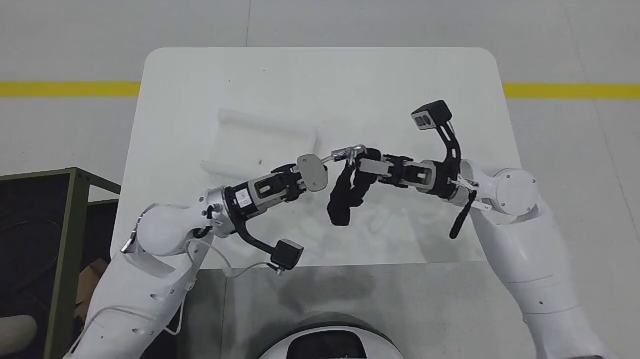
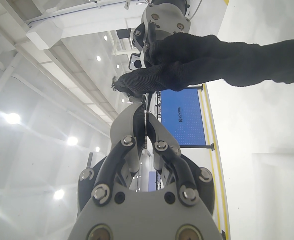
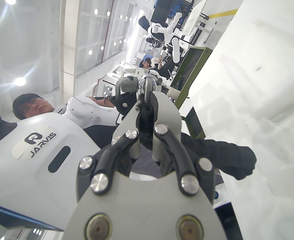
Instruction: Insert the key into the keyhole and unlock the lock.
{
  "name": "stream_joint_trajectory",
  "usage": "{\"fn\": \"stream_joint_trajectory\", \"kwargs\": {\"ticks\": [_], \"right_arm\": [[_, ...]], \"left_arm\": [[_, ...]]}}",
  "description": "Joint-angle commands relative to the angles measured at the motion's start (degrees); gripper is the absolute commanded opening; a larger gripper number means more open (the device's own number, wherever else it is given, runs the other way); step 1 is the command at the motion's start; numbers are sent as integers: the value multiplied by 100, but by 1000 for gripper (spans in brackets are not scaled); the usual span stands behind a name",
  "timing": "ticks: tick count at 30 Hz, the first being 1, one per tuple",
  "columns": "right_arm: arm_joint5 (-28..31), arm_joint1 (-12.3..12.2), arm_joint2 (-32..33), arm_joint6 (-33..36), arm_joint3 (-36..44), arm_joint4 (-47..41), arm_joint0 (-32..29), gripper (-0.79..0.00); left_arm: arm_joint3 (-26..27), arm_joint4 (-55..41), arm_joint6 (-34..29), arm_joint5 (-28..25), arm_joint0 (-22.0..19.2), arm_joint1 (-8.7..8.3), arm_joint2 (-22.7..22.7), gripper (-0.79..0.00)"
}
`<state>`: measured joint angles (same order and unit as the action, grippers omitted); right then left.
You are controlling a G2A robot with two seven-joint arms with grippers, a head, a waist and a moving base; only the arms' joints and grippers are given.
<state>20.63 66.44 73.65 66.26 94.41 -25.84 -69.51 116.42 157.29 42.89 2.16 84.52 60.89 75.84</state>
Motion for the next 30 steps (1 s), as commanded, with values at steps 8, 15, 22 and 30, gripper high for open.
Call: {"fn": "stream_joint_trajectory", "kwargs": {"ticks": [8,15,22,30], "right_arm": [[59,-33,157,-77,-206,-242,18,-785],[49,-64,265,-6,-272,-492,-19,-785],[169,-89,412,-143,-391,-570,-20,-785],[138,-89,391,-118,-413,-755,-62,-785]], "left_arm": [[-14,-184,-34,38,17,-1,28,-785],[-51,-376,-78,78,32,6,28,-785],[-331,-1978,-43,-447,33,59,-15,-785],[-694,-5576,-223,-2200,-125,146,201,-785]]}}
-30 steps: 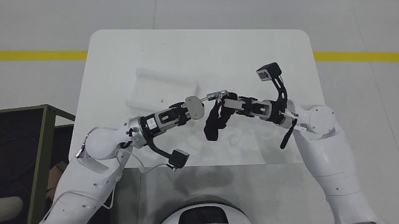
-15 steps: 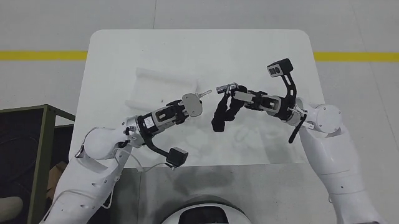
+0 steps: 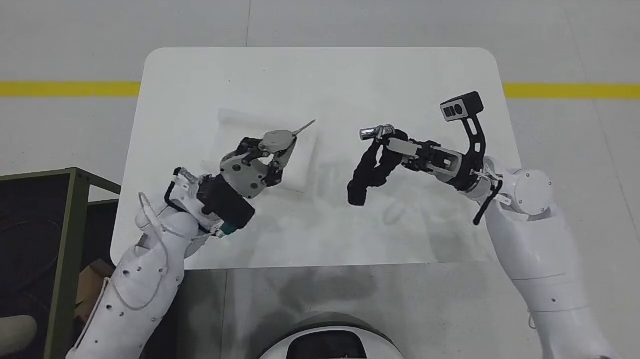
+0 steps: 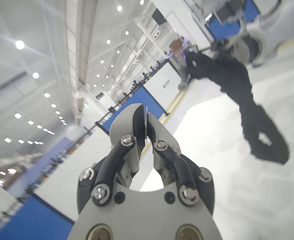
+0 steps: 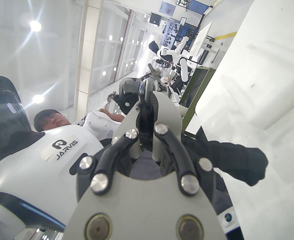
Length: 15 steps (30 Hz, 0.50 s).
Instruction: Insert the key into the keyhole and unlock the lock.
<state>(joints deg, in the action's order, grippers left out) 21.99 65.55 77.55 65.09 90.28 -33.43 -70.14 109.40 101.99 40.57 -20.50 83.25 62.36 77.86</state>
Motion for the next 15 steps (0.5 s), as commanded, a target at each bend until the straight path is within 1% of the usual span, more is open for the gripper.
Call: {"fn": "stream_joint_trajectory", "kwargs": {"ticks": [1,5,6,8,10,12,13,15], "right_arm": [[2,0,1,-1,0,4,1,-785],[-32,2,-16,-87,60,15,-71,-785],[-51,1,-22,-151,143,40,-112,-785],[-43,-8,-13,-207,264,191,-136,-785],[-26,-15,-9,-249,358,309,-152,-785],[-22,-19,-6,-294,427,346,-169,-785],[-15,-20,-5,-307,460,358,-171,-785],[-20,-22,-7,-344,501,346,-182,-785]], "left_arm": [[7,-46,9,67,2,-1,-2,-785],[7,-46,9,67,2,-1,-2,-785],[-1,-252,-52,52,34,9,-8,-785],[31,-1280,-498,-381,13,39,10,-785],[75,-2623,-1270,-1037,-34,51,85,-785],[149,-3792,-2286,-1493,-102,37,208,-785],[157,-4513,-2875,-1688,-99,28,204,-785],[254,-5962,-3916,-1803,-199,0,284,-785]]}}
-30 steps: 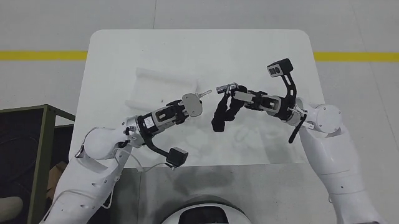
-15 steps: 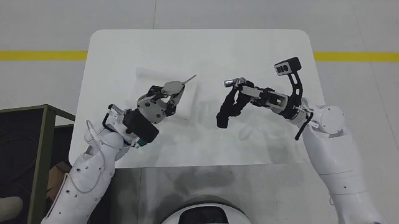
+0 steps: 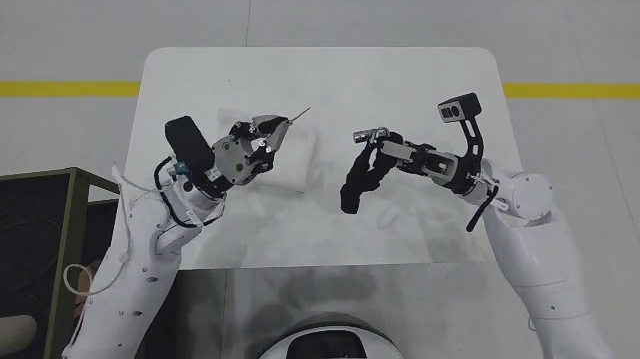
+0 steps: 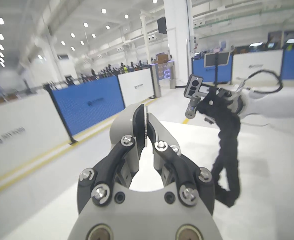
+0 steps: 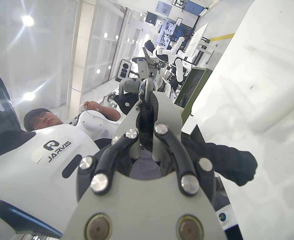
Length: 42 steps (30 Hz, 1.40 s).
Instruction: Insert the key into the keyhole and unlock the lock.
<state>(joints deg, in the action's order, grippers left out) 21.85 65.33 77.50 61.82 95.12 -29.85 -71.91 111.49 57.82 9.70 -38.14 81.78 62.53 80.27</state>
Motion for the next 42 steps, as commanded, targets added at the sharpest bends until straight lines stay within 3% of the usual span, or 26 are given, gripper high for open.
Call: {"fn": "stream_joint_trajectory", "kwargs": {"ticks": [1,5,11,15,20,28,42], "right_arm": [[0,-1,-1,-44,36,-16,-10,-785],[31,-2,1,-72,62,19,-15,-785],[26,-3,-1,-101,75,33,-39,-785],[-24,-11,-31,-304,284,310,-161,-785],[0,-25,-7,-301,353,358,-174,-785],[-72,-37,-124,-72,390,338,-141,-785],[-69,-40,-282,-47,372,446,-55,-785]], "left_arm": [[95,-2183,-1302,-49,-94,-36,72,-785],[137,-4481,-2986,580,-144,-109,133,-785],[149,-4691,-3034,757,-155,-111,201,-785],[161,-6032,-4028,1367,-46,-113,-159,-785],[-78,-7910,-5469,2496,-305,-161,12,-785],[-207,-8077,-6388,2701,-372,-200,80,-785],[-212,-7887,-6304,2727,-361,-176,-5,-785]]}}
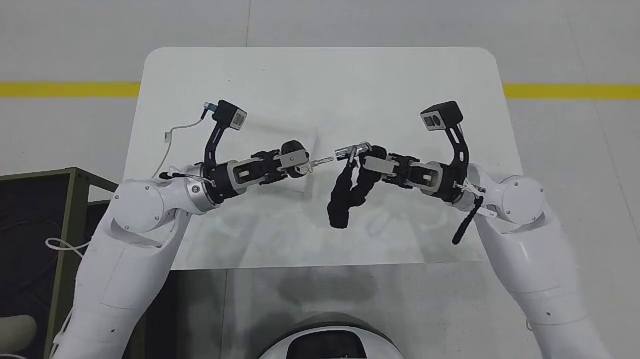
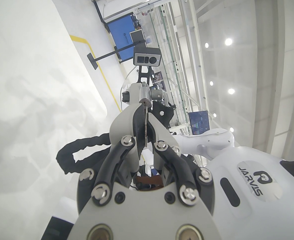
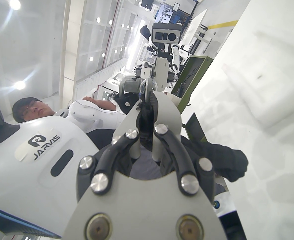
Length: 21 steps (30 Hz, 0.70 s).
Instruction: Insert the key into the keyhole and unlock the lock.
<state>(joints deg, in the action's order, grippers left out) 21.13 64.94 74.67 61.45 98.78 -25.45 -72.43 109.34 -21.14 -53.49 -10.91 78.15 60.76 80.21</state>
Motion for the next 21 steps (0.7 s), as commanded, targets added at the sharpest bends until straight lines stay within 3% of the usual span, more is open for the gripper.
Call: {"fn": "stream_joint_trajectory", "kwargs": {"ticks": [1,21], "right_arm": [[0,-2,2,-25,12,-4,-8,-785],[-9,-25,-31,-27,25,2,8,-785]], "left_arm": [[0,25,36,1,2,4,2,-785],[28,160,162,19,-15,45,-72,-785]]}}
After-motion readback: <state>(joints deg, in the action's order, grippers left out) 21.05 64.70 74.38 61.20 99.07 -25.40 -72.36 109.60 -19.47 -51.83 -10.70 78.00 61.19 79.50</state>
